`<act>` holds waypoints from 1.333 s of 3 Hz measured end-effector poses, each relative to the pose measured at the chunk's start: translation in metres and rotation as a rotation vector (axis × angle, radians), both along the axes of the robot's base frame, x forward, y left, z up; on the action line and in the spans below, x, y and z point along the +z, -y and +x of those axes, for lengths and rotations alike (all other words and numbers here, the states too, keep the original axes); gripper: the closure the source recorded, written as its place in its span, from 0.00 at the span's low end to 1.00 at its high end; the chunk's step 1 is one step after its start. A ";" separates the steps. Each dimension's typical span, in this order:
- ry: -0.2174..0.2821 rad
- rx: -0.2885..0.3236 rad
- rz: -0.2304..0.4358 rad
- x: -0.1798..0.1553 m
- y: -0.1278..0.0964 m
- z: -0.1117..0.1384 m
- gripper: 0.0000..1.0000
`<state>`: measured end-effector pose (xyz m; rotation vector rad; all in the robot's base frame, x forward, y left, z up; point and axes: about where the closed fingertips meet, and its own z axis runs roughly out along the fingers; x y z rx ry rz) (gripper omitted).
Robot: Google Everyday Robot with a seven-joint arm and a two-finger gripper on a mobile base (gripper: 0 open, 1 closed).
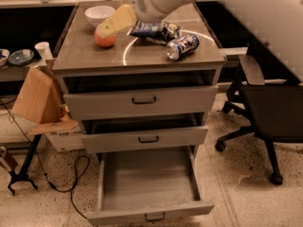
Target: Place apple into bottom drawer
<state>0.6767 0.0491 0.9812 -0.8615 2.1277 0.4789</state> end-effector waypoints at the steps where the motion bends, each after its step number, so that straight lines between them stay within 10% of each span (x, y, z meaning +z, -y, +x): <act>1: 0.062 -0.069 0.063 0.009 -0.054 0.023 0.00; 4: 0.067 -0.071 0.119 0.013 -0.080 0.029 0.00</act>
Offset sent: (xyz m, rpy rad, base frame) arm 0.0205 0.0486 0.0078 0.0551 -0.0567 -0.0603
